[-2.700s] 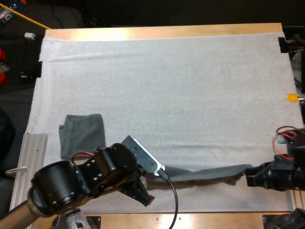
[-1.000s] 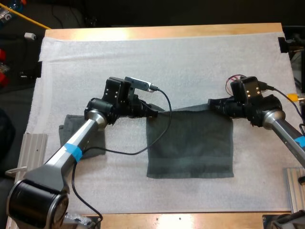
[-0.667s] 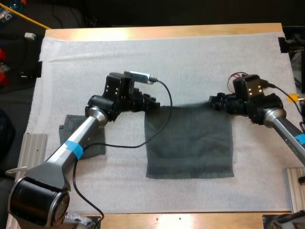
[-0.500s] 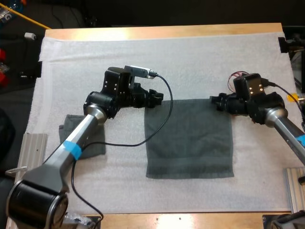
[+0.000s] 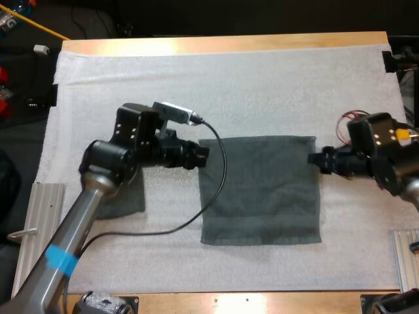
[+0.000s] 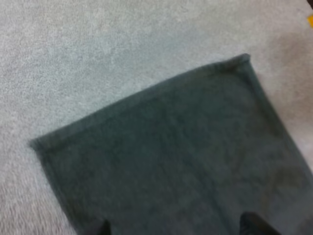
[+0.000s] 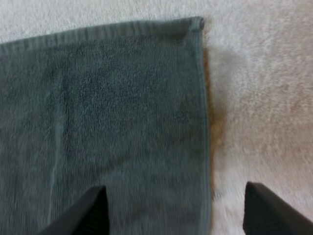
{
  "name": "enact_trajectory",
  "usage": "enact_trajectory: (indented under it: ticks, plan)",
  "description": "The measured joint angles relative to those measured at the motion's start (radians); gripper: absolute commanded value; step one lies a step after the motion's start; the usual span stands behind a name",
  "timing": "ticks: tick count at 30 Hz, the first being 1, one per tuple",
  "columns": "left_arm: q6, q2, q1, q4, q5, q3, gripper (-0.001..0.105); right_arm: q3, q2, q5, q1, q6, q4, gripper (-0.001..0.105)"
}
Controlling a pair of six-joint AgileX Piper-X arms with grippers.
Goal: Pick towel from pile, fold and stack
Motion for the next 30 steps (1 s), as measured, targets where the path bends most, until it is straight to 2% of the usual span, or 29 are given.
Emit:
enact_trajectory:
  ticks: [6,13,20,23,26,30]
  plan:
    - [0.001,-0.113,-0.074,0.112,-0.02,0.0,0.051,0.0,-0.132,0.0,0.0,-0.003,0.105,0.056]
    - [-0.011,-0.205,-0.233,0.266,-0.195,0.0,0.051,-0.001,-0.311,0.0,0.0,-0.004,0.212,0.056]
    - [-0.104,-0.278,-0.383,0.366,-0.265,0.0,0.051,-0.001,-0.444,-0.004,0.0,-0.004,0.348,0.056]
    - [-0.146,-0.308,-0.45,0.412,-0.325,0.0,0.051,0.006,-0.501,-0.028,0.0,-0.004,0.392,0.056]
    - [-0.193,-0.341,-0.519,0.458,-0.396,0.003,0.051,0.036,-0.564,-0.066,0.0,-0.004,0.424,0.056]
    - [-0.266,-0.384,-0.587,0.476,-0.438,0.044,0.051,0.103,-0.626,-0.09,0.0,-0.004,0.442,0.058]
